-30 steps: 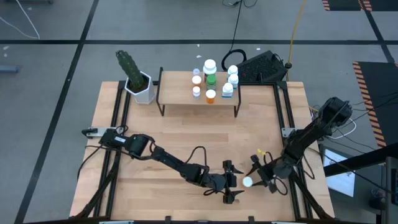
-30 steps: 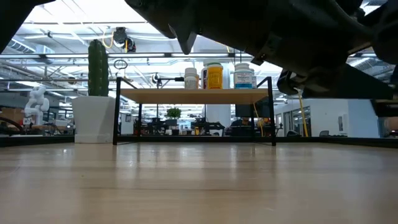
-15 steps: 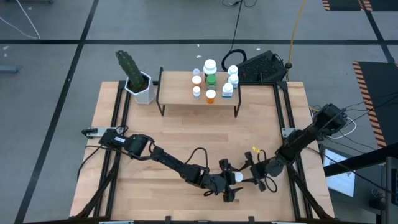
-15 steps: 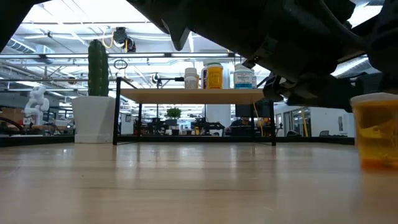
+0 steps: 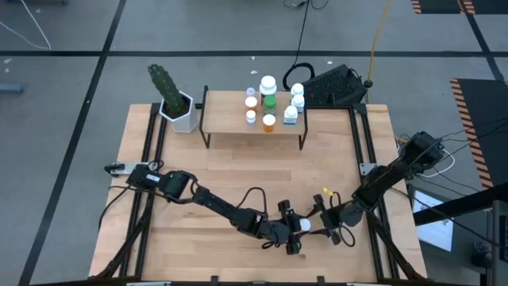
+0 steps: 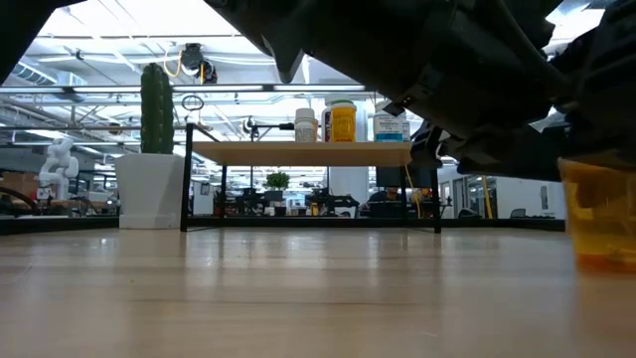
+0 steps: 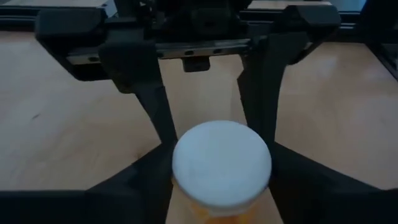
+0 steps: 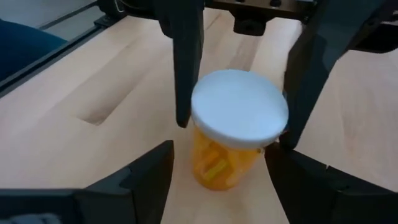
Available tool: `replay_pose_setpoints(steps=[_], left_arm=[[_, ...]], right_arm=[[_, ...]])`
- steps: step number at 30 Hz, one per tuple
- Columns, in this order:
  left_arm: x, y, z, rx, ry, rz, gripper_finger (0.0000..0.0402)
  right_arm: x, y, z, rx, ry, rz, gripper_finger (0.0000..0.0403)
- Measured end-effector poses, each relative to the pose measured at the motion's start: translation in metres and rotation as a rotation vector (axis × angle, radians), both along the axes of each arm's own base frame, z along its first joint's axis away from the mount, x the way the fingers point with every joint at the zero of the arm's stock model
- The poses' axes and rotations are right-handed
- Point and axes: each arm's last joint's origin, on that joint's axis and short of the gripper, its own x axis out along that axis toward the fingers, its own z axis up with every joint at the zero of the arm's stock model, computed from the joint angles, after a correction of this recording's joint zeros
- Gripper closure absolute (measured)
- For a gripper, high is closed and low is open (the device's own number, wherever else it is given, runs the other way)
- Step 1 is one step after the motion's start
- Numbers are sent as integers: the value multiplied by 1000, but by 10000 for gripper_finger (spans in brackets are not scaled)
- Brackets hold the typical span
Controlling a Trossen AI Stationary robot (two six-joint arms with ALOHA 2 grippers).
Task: Pick and place medicine bottles onto shelf by color
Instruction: Put the orange capsule bottle on the shelf
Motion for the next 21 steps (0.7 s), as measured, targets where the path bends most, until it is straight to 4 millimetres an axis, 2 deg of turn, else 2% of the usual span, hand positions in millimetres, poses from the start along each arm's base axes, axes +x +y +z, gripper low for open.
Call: replay_pose_setpoints(steps=[2,5,10,14,21], left_arm=[[0,1,0,-6,-1,6,190],[0,1,0,-7,0,5,193],[-8,6,18,58,78,65,163],[-18,15,49,108,113,142,166],[-37,41,102,159,169,250,228]], right_arm=[[0,-1,-1,-15,3,-13,148],[-1,-4,-2,-52,14,-63,145],[-5,-11,-2,-81,16,-184,145],[-7,-15,2,-76,-27,-255,145],[-4,-19,6,-63,-68,-319,145]])
